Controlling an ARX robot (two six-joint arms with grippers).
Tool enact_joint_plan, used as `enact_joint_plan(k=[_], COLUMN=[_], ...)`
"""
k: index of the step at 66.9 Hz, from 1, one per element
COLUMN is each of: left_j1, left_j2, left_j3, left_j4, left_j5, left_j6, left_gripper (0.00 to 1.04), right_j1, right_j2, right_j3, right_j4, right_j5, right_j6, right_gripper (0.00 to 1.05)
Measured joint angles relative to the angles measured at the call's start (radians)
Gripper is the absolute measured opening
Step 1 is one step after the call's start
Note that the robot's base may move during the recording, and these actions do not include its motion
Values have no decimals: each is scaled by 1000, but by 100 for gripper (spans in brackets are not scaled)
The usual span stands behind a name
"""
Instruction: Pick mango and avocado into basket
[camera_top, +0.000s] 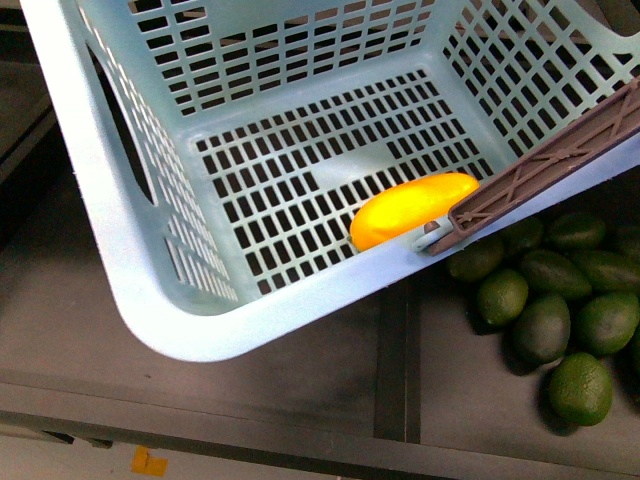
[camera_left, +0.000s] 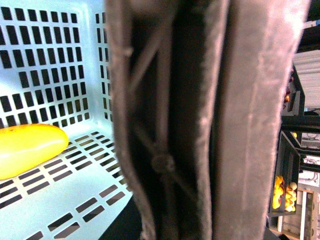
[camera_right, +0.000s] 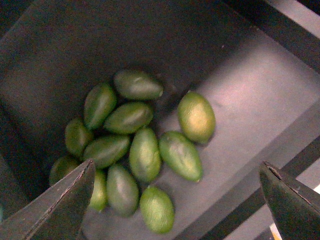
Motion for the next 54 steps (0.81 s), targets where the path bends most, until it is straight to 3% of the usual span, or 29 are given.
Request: enact_joint_plan(k=[20,54], left_j1=[3,3], left_j2=[0,0], left_j3=[0,0], left_j4=[0,0], left_j5=[-6,-7], left_j6=[2,0], left_gripper=[15,15], right_j1=[-40,-31], right_j2=[457,647], right_j3=[169,312], right_j4=[92,15], right_j5=[-84,-98], right_j6=[-90,-211], right_gripper=[96,96])
